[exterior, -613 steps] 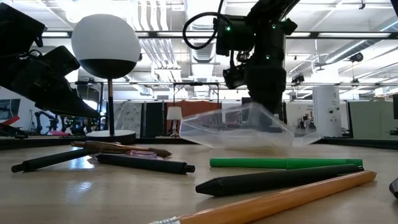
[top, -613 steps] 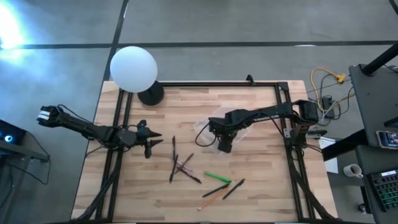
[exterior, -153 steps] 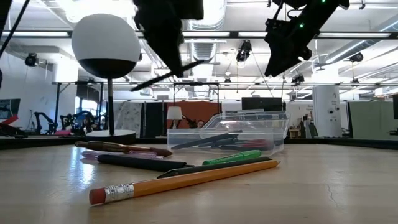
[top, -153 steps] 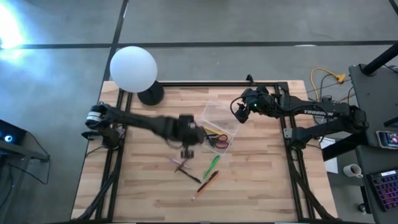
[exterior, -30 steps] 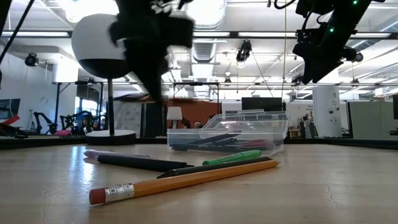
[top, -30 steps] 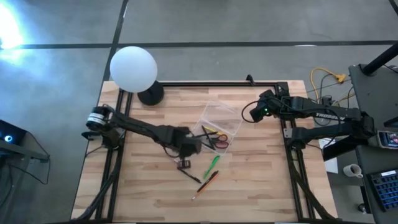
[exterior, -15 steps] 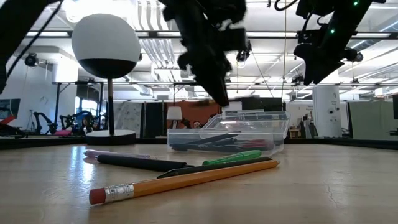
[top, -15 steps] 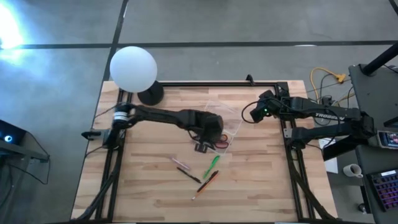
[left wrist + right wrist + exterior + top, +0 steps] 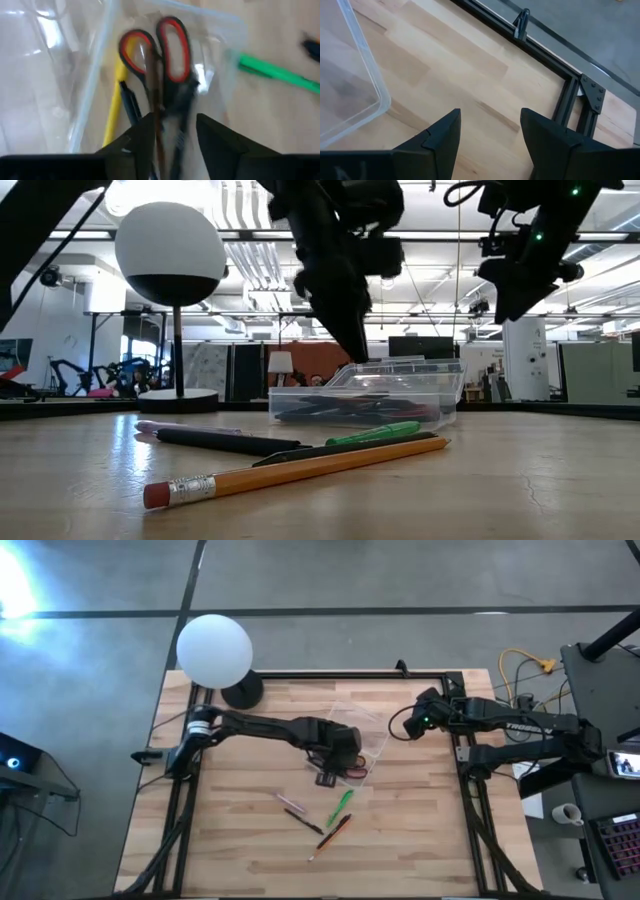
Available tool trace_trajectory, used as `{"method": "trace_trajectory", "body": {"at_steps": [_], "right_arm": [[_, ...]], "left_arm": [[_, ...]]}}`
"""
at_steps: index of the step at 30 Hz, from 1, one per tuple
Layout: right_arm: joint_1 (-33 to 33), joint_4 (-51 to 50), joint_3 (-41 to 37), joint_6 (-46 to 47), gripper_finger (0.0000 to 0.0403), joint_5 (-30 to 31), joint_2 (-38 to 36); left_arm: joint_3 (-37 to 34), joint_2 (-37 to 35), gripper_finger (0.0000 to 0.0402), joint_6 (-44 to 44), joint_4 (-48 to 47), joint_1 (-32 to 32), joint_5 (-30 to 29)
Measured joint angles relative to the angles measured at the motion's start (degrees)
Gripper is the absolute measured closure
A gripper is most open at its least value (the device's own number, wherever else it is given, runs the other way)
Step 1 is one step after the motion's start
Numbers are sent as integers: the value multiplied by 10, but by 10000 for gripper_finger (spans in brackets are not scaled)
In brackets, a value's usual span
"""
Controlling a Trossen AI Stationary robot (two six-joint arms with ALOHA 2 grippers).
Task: Pick & place school supplies into a supply box
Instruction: Put the purple pen into the supply box
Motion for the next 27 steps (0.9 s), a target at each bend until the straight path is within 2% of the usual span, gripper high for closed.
{"method": "trace_trajectory", "body": {"at_steps": [4, 7, 17, 27], "right_arm": [[0, 2, -1, -17, 207, 0, 0], [0, 5, -1, -30, 207, -1, 0], [0, 25, -2, -42, 207, -1, 0], [0, 34, -2, -47, 207, 0, 1]], "left_arm": [[-15, -33, 258, 5, -90, -18, 6], [-57, -65, 257, 7, -114, -37, 38], [-263, -156, 256, 0, 16, -124, 51], [-345, -156, 257, -54, 59, -135, 49]]}}
